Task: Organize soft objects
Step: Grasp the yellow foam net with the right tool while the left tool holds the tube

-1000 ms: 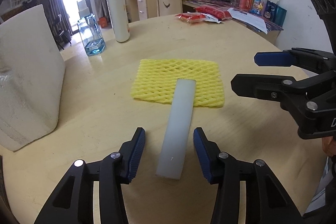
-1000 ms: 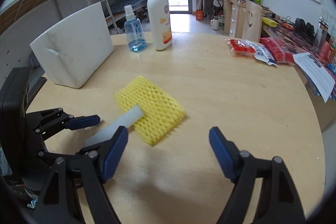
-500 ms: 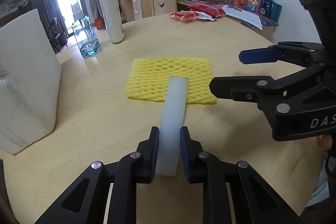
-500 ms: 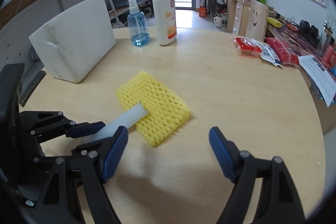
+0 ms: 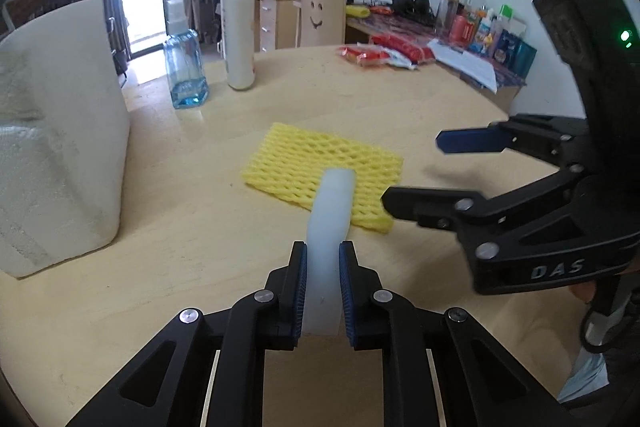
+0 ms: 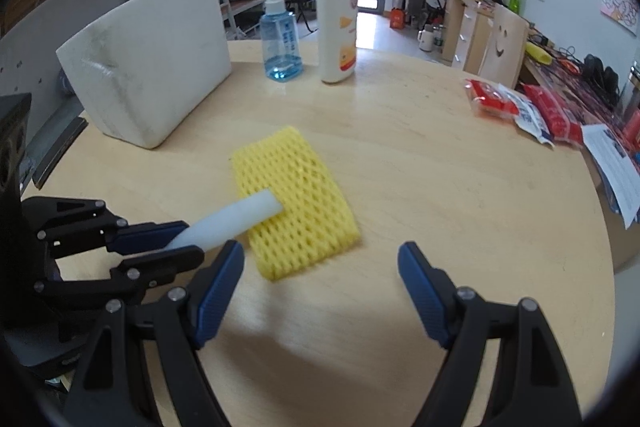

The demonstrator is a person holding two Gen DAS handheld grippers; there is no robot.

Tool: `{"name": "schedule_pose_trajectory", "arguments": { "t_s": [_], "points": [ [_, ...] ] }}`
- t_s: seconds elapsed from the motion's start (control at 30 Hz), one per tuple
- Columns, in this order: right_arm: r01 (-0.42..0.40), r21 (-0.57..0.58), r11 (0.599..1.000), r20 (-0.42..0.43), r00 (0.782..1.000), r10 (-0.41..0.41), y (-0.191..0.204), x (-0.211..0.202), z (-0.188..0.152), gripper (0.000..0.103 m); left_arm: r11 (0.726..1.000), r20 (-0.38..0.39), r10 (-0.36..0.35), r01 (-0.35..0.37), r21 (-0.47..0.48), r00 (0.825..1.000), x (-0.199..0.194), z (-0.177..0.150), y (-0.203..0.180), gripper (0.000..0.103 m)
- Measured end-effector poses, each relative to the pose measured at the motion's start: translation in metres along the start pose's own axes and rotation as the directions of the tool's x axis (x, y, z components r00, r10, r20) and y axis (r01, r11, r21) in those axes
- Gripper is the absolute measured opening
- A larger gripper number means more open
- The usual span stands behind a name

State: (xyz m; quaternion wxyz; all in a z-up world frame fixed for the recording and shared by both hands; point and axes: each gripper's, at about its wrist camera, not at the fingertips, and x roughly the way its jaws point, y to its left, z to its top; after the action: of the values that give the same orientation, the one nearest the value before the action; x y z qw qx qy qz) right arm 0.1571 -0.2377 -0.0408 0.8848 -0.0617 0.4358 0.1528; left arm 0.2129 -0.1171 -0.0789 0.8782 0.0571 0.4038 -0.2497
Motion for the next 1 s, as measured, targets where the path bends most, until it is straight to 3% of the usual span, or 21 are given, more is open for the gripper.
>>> {"name": "schedule_pose_trajectory", "arguments": {
  "t_s": [0.4,0.73,0.8,0.83,1.0],
  "points": [
    [-0.008,-0.067,0.998,-0.045,0.999,0.005,0.022,0.018,0.018,0.083,0.997,0.062,0.04,-0.036,-0.071,0.997,-0.022,0.0,0.032,0.017],
    [0.007,-0.068,0.998,-0.088,0.996,-0.013,0.021,0.043,0.025,0.083,0.994,0.063,0.062,-0.056,-0.091,0.996,-0.022,0.001,0.037,0.017],
    [0.008,-0.065,0.998,-0.095,0.995,-0.014,0.02,0.046,0.025,0.077,0.994,0.062,0.063,-0.057,-0.089,0.996,-0.02,0.002,0.037,0.017],
    [0.009,-0.069,0.998,-0.1,0.995,-0.016,0.021,0.048,0.025,0.068,0.994,0.059,0.063,-0.057,-0.089,0.996,-0.02,0.002,0.036,0.017],
    [0.006,-0.079,0.997,-0.112,0.994,-0.014,0.021,0.048,0.023,0.059,0.993,0.064,0.069,-0.063,-0.095,0.996,-0.02,0.0,0.036,0.017]
  ]
}}
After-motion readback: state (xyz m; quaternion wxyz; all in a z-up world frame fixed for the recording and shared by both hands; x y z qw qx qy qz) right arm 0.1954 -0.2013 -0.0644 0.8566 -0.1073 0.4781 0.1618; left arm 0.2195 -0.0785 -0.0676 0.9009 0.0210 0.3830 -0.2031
